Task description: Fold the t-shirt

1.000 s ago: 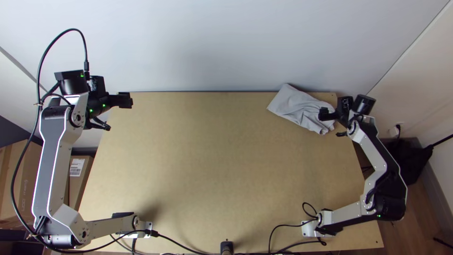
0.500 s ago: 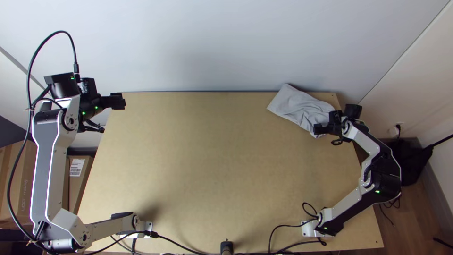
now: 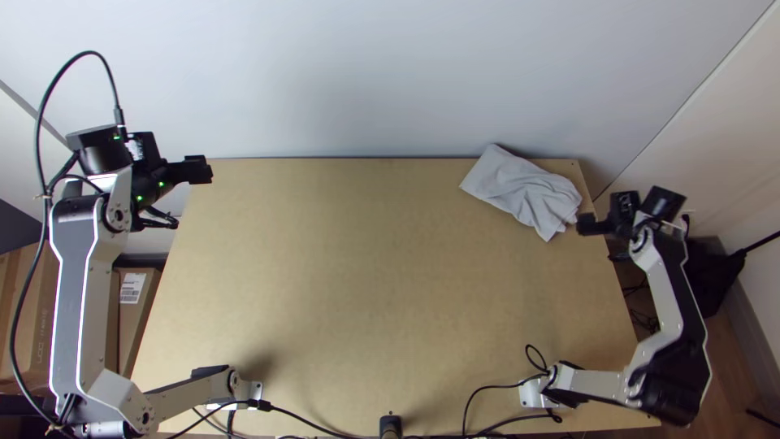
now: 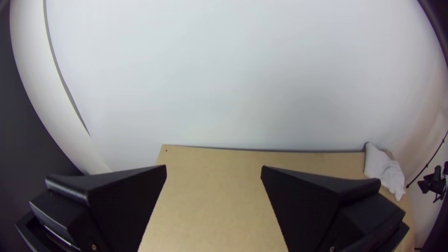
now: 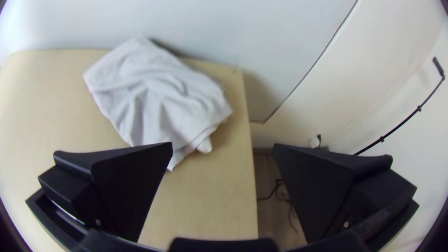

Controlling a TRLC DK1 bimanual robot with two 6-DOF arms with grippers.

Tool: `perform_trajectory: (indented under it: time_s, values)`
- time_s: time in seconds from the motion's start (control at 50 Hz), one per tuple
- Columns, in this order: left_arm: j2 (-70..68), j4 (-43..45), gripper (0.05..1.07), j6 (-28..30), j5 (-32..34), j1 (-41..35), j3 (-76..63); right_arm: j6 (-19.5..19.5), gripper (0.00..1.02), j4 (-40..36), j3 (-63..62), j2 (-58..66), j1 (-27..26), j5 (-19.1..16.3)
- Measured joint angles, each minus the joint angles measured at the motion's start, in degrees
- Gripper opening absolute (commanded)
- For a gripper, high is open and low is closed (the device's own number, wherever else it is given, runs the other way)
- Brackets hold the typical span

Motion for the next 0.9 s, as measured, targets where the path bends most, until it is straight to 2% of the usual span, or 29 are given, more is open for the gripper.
perform_trajectory:
  time_s: [0.08, 0.26, 0.3, 0.4, 0.62, 0.76, 0.9]
  values:
    - [-2.05, 2.10, 1.03, -0.17, 0.11, 0.00, -0.42, 1.36, 0.99, -0.11, 2.34, -5.07, 1.49, 0.00]
    - [-6.27, 4.15, 1.03, -0.17, 0.02, 0.33, -1.16, 4.15, 0.99, -0.39, 9.40, -13.29, 8.28, -0.04]
    - [-7.28, 4.50, 1.03, -0.15, -0.09, 0.61, -1.55, 5.90, 0.99, 0.31, 10.71, -15.47, 9.88, -0.15]
    - [-10.56, 6.23, 1.03, 0.11, -0.57, 1.60, -3.15, 9.88, 0.99, 5.25, 12.63, -20.22, 12.46, -0.39]
    - [-22.43, 10.29, 1.01, 0.90, -2.75, 2.56, -8.70, 14.36, 0.99, 14.27, 13.66, -30.10, 16.35, -0.42]
    - [-32.98, 16.33, 1.01, 0.76, -3.58, 2.80, -17.31, 15.87, 0.99, 20.33, 12.35, -35.28, 16.92, -0.42]
    - [-44.78, 26.53, 1.01, 1.64, -3.54, 2.80, -28.09, 16.48, 0.99, 30.93, 4.57, -44.06, 16.92, -0.42]
